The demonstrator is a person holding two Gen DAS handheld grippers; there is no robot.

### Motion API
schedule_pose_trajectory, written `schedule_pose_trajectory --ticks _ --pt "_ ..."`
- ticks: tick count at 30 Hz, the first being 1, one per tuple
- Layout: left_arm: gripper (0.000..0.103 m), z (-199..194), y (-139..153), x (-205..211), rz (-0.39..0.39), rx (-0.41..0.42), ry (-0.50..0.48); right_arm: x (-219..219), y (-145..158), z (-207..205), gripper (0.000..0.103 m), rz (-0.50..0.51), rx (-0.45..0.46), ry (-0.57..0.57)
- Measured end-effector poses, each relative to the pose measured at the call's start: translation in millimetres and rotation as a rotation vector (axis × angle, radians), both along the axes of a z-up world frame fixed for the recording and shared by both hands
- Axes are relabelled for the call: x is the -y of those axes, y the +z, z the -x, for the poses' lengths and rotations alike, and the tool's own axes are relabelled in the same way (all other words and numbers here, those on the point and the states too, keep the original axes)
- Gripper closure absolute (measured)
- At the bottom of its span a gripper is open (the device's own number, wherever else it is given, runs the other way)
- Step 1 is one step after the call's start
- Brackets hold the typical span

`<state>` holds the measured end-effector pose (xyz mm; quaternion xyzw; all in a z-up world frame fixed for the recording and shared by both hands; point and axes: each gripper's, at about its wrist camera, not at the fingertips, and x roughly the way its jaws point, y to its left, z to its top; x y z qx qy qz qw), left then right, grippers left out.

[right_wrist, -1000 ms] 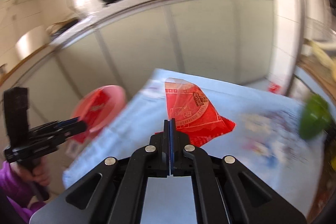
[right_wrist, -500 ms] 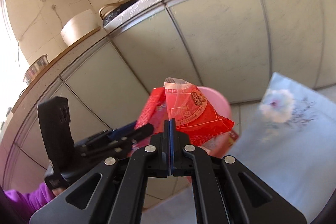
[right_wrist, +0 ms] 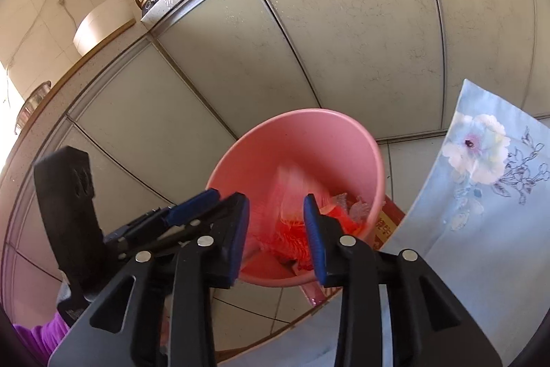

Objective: Collect trash

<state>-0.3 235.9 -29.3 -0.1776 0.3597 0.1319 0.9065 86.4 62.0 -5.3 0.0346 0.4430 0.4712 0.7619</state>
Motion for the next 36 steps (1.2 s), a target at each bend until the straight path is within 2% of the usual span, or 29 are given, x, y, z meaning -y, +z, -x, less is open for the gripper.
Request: schedule_pose_trajectory --ticks 5,11,16,20,27,30,36 --pt "0.058 9.2 10.3 9.5 -0.04 0.01 -0.016 21.3 10.2 10.7 0.07 0.009 0.065 -0.004" --pt "0.058 11.4 25.8 37.5 -0.07 0.016 -0.065 63.9 25.5 31.0 0.07 0.048 0.161 -0.071" --pt "0.058 8.8 32.6 84.1 -0.108 0.006 -0.164 110.4 29.7 54.3 0.07 0.076 0.225 -0.145" --pt "0.054 5.7 34.4 125.4 -0.113 0.004 -0.242 153.2 27.0 72.4 0.07 0.141 0.271 -0.235" --pt "0.053 1.8 30.2 190.8 -0.124 -0.018 -0.347 217.6 21.3 90.1 0.069 0.208 0.291 -0.417" --pt "0.053 1.3 31.1 212.7 -0.137 -0.019 -0.381 236.6 19.9 94.7 0.057 0.215 0.297 -0.48" --pt "0.051 5.3 37.1 240.1 -0.153 -0.007 -0.415 259.6 18.7 106.7 0.056 0.219 0.316 -0.552"
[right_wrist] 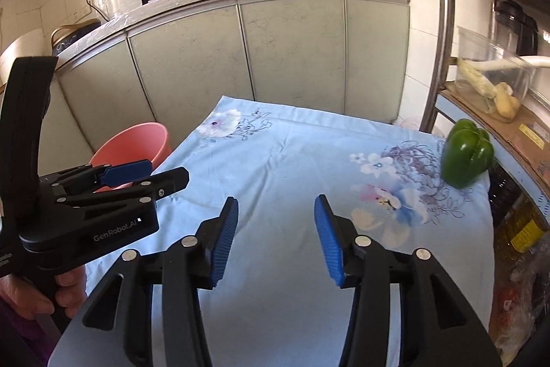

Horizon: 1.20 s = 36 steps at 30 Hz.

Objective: Collect trash

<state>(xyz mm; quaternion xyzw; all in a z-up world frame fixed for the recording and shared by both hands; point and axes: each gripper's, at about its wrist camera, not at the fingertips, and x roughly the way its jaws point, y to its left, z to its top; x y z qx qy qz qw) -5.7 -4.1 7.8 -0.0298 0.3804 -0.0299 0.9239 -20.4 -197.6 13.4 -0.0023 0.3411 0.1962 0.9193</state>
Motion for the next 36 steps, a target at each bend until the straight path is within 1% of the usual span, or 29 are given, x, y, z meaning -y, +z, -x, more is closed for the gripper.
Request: schedule_pose_trajectory --ticks 5,13,16,20,22,24,25,27,28,29,33,36 --pt "0.05 4.6 4.4 1.9 -0.014 0.02 0.014 0.4 1.7 2.6 0.056 -0.004 0.006 0.004" --pt "0.049 12.9 11.0 -14.8 -0.019 0.041 0.066 -15.9 6.0 7.5 0.056 -0.011 0.027 0.047" --pt "0.049 18.9 15.8 -25.0 -0.028 0.061 0.102 -27.0 13.7 3.5 0.056 -0.038 0.027 0.08" --pt "0.049 32.6 23.4 -48.1 -0.036 0.088 0.181 -51.6 28.4 -2.9 0.056 -0.082 0.029 0.112" --pt "0.049 40.5 25.8 -60.8 -0.044 0.099 0.231 -64.8 31.5 -7.9 0.056 -0.097 0.0 0.157" --pt "0.05 49.3 27.5 -72.6 -0.054 0.108 0.275 -83.2 32.9 -10.1 0.056 -0.078 -0.027 0.196" --pt "0.051 54.1 27.6 -78.3 -0.055 0.113 0.294 -90.2 33.6 -7.8 0.056 -0.064 -0.02 0.205" --pt "0.054 62.8 26.2 -87.4 -0.052 0.111 0.328 -105.9 33.8 3.8 0.056 -0.037 0.025 0.22" --pt "0.057 67.0 24.3 -91.6 -0.051 0.105 0.342 -111.9 32.2 10.3 0.056 -0.026 0.041 0.226" --pt "0.057 70.4 22.4 -94.2 -0.051 0.1 0.353 -115.4 30.6 14.3 0.056 -0.016 0.05 0.228" --pt "0.057 79.6 12.7 -104.4 -0.032 0.065 0.381 -125.0 23.5 31.8 0.056 0.041 0.097 0.225" --pt "0.058 83.7 11.7 -103.9 -0.029 0.066 0.377 -124.7 24.6 35.0 0.056 0.04 0.101 0.229"
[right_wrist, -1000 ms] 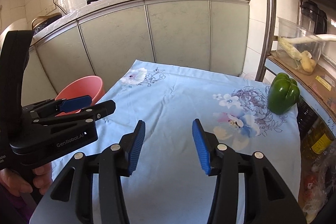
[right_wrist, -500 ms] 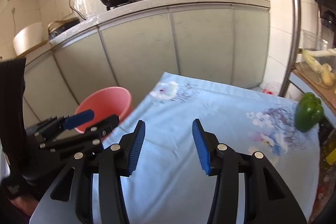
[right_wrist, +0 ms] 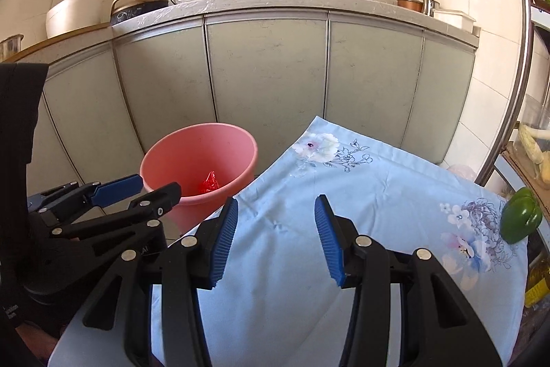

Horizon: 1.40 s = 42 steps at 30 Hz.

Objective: Collect trash

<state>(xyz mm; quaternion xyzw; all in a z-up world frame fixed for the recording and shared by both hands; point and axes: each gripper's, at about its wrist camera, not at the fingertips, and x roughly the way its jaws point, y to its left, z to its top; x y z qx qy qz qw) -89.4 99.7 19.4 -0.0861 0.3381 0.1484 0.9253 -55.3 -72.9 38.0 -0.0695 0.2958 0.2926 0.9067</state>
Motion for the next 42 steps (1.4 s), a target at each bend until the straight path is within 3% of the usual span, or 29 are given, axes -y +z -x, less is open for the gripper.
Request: schedule_pose_trajectory --ticks 11,27,42 --pt "0.059 8.2 6.6 -1.8 -0.008 0.025 0.011 2.3 3.8 5.1 0.056 -0.017 0.026 0.004" --pt "0.059 13.3 5.2 -9.0 0.016 0.011 0.047 9.8 3.5 -3.8 0.056 -0.096 -0.031 0.0" --pt "0.059 23.2 13.5 -10.0 0.018 0.025 0.058 6.1 4.3 -3.4 0.056 -0.082 -0.034 -0.005"
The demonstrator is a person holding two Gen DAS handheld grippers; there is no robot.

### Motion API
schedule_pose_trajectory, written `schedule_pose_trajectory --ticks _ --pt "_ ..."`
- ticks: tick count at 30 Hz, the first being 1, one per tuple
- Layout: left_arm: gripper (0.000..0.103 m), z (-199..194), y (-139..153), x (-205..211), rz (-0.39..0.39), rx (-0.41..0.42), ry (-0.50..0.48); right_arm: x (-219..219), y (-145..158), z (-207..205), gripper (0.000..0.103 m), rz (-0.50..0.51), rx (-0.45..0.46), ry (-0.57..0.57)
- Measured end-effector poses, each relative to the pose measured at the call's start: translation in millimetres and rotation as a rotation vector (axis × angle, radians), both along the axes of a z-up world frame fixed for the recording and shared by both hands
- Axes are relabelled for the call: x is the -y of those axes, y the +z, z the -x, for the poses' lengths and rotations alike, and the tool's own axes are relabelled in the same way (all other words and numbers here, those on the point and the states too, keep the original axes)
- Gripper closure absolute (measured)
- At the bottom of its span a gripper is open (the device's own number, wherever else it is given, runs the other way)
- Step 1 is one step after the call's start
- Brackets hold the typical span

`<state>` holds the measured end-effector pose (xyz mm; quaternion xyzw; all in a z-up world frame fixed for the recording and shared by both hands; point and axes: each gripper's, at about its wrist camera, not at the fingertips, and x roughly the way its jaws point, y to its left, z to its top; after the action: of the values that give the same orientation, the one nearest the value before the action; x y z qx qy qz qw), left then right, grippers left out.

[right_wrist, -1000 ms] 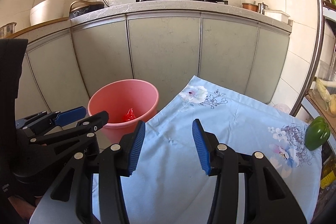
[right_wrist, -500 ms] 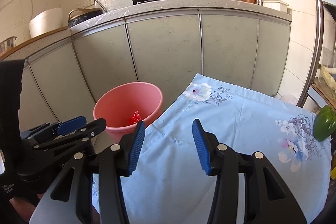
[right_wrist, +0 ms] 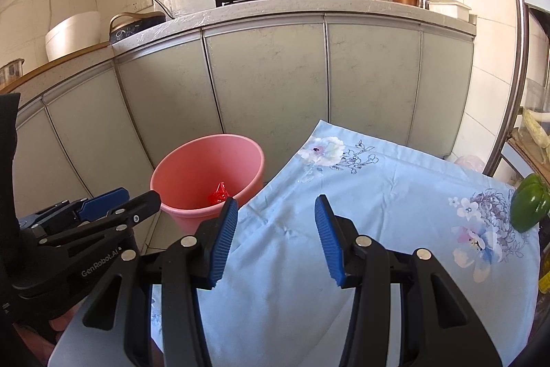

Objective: Collect trash

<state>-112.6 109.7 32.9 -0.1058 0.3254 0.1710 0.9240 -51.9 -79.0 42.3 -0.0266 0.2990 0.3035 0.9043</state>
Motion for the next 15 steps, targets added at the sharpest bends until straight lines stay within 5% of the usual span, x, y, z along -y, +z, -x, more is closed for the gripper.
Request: schedule_pose_trajectory --ticks 15 --pt "0.06 11.4 3.3 0.4 0.017 0.007 -0.001 -11.4 5.9 15.7 0.05 0.042 0.04 0.027"
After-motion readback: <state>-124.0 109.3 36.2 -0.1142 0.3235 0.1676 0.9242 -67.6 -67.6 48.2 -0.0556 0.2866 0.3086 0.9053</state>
